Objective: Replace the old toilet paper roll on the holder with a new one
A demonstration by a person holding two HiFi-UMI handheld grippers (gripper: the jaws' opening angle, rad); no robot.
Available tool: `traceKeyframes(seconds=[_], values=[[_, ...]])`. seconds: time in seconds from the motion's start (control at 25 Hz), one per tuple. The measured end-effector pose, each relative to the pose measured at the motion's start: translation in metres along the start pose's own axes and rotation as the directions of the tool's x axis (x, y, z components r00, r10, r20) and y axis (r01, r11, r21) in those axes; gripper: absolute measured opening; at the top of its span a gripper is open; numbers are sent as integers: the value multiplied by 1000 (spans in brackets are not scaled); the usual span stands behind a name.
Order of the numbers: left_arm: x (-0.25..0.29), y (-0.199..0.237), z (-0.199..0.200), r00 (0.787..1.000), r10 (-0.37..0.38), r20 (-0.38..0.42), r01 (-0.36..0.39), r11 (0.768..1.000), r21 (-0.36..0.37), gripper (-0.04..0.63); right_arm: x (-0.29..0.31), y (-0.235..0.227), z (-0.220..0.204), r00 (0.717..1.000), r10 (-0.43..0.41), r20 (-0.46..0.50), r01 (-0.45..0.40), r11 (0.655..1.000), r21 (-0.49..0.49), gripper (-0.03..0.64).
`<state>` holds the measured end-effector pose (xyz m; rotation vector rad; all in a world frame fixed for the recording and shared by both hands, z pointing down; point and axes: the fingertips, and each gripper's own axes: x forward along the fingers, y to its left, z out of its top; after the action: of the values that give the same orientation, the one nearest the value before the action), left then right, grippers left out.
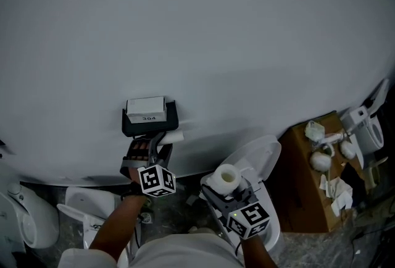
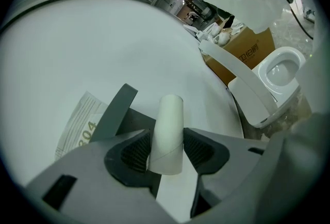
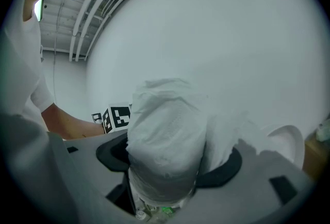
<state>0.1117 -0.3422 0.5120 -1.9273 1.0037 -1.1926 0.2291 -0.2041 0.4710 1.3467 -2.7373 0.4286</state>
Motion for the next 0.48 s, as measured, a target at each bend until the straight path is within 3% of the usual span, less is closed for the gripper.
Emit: traceKeyframes(seconds=[0.48], values=[[14, -7, 48, 996, -25, 81, 22, 999, 31, 187, -31, -10, -5, 995, -93, 20, 93, 996, 8, 325]])
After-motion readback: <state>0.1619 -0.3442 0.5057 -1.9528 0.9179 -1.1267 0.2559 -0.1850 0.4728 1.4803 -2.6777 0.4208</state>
